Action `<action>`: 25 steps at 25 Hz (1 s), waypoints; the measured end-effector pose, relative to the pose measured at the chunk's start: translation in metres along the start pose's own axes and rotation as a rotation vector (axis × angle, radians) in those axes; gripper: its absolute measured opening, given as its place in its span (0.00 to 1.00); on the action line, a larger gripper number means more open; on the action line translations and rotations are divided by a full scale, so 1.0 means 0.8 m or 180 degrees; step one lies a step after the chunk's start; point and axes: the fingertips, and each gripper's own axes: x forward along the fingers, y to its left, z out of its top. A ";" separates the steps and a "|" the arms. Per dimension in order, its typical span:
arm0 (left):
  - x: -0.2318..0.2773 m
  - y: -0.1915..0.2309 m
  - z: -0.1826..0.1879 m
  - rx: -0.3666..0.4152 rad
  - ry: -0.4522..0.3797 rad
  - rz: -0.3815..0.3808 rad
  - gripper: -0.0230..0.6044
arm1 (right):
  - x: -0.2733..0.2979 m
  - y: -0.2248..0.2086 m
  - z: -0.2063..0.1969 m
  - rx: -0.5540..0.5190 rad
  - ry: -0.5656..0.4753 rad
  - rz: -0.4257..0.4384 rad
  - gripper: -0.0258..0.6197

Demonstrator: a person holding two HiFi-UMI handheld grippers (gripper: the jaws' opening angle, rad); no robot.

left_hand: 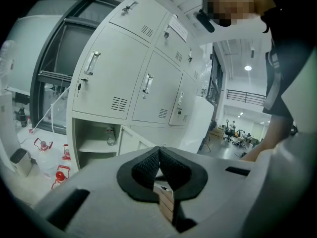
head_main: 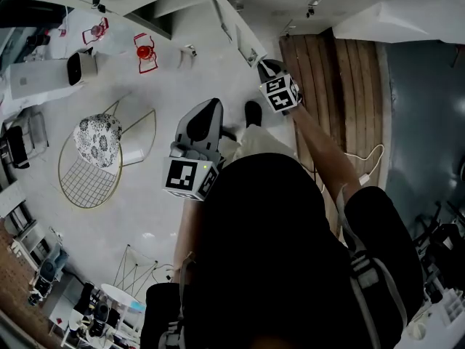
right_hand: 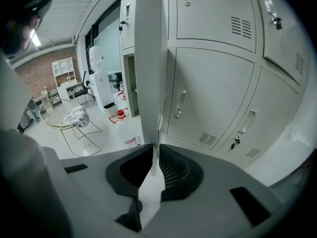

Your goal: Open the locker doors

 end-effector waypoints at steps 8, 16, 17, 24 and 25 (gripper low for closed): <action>0.009 -0.002 0.019 0.0048 -0.0149 0.0027 0.07 | -0.051 -0.010 0.036 0.0045 -0.0291 -0.0018 0.10; 0.015 0.008 0.044 0.0059 -0.0319 0.0102 0.07 | -0.126 -0.026 0.089 0.0215 -0.0670 -0.0116 0.07; 0.015 0.009 0.046 0.0062 -0.0338 0.0114 0.07 | -0.137 -0.027 0.096 0.0223 -0.0716 -0.0133 0.07; 0.008 0.007 0.065 0.0088 -0.0451 0.0154 0.07 | -0.210 -0.013 0.157 0.0217 -0.1184 0.0025 0.05; 0.005 0.006 0.069 0.0081 -0.0459 0.0159 0.07 | -0.219 -0.009 0.167 0.0209 -0.1254 0.0073 0.05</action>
